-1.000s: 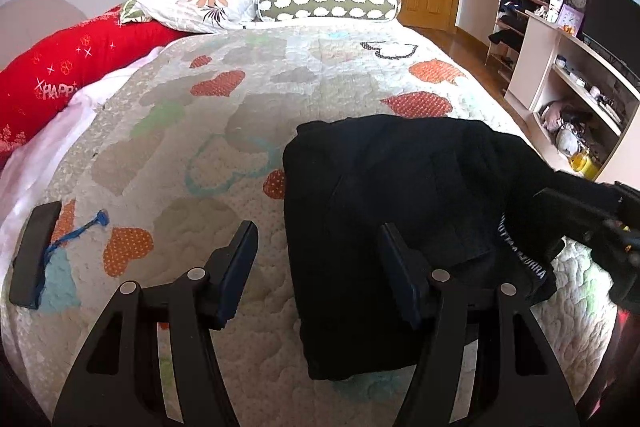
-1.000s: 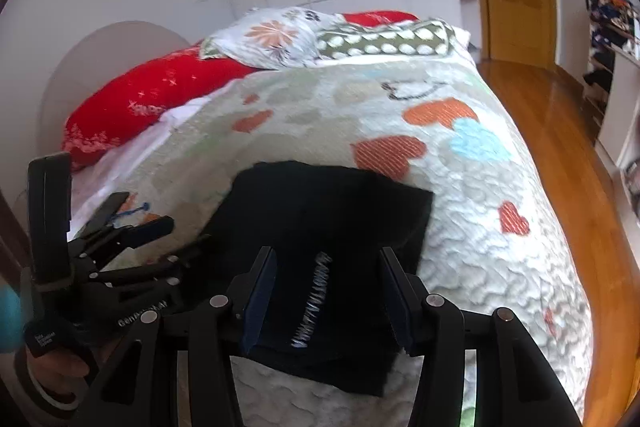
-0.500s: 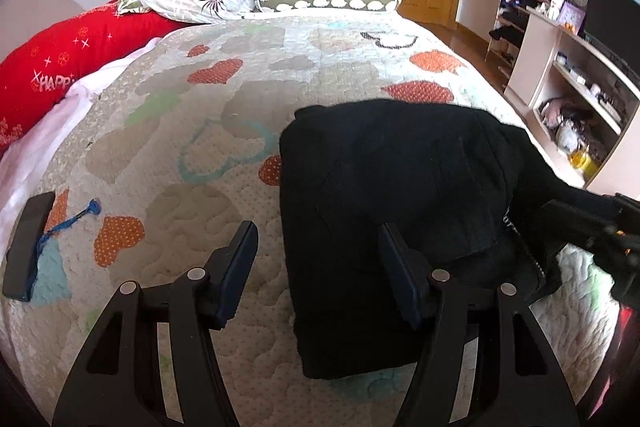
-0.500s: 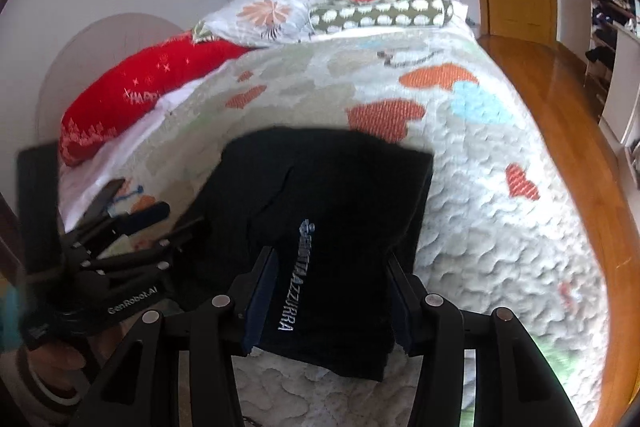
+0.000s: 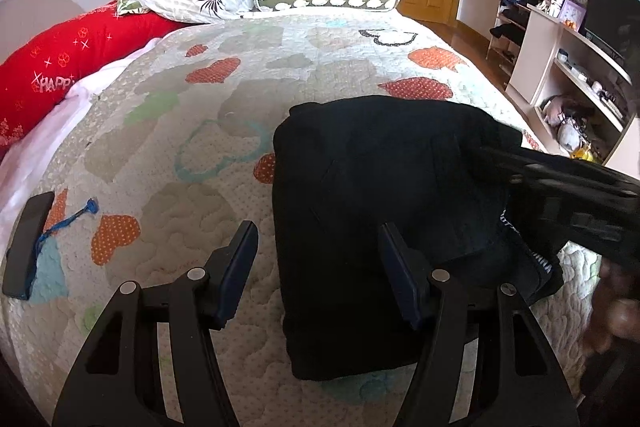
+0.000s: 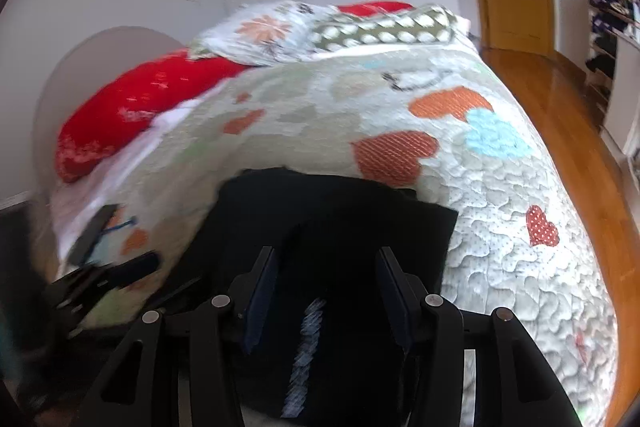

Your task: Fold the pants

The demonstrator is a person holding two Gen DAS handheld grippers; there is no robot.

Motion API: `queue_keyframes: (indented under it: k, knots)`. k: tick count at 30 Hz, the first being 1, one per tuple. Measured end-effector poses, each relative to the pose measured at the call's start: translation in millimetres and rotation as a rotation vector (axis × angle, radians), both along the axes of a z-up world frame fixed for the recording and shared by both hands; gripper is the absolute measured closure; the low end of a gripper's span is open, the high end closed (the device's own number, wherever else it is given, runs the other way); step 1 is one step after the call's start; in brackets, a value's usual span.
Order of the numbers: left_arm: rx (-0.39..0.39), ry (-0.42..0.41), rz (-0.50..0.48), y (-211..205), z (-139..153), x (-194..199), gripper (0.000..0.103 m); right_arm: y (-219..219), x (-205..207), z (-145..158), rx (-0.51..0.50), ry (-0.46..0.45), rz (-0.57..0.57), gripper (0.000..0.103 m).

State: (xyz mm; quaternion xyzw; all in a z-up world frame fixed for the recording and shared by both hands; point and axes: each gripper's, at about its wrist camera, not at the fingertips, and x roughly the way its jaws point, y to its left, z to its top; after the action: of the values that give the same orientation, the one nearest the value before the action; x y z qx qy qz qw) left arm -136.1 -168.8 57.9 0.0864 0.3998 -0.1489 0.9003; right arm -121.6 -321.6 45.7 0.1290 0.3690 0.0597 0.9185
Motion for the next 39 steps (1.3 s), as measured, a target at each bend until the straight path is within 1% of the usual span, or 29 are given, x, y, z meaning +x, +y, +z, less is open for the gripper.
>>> queue_keyframes:
  k: [2, 4, 12, 14, 17, 24, 30, 33, 39]
  knots:
    - [0.001, -0.002, 0.000, -1, -1, 0, 0.040, 0, 10, -9, -0.039, 0.032, -0.020, 0.054]
    - [0.003, -0.001, 0.002, -1, -3, 1, 0.040, 0, 11, -10, -0.045, 0.029, -0.024, 0.054]
    - [-0.008, 0.002, 0.003, -1, -3, 2, 0.040, 1, -10, 4, -0.079, 0.026, -0.024, 0.054]
    - [-0.019, 0.006, 0.005, 0, -4, 2, 0.040, 3, -14, 2, -0.098, 0.034, -0.033, 0.054]
    - [-0.023, 0.008, 0.004, 1, -4, 2, 0.040, 7, -14, -10, -0.136, 0.065, -0.044, 0.053]
    - [-0.036, 0.003, 0.007, 3, -2, 2, 0.040, 7, -19, -5, -0.129, 0.057, -0.053, 0.054]
    - [-0.092, -0.021, -0.013, 6, 14, -2, 0.040, 2, -28, 7, -0.135, 0.039, -0.074, 0.054]
    - [-0.099, -0.029, -0.021, 5, 19, -3, 0.040, -2, -30, 13, -0.142, 0.032, -0.093, 0.053]
    - [-0.106, -0.011, -0.029, 4, 18, -2, 0.040, -10, -32, 14, -0.120, 0.030, -0.106, 0.053]
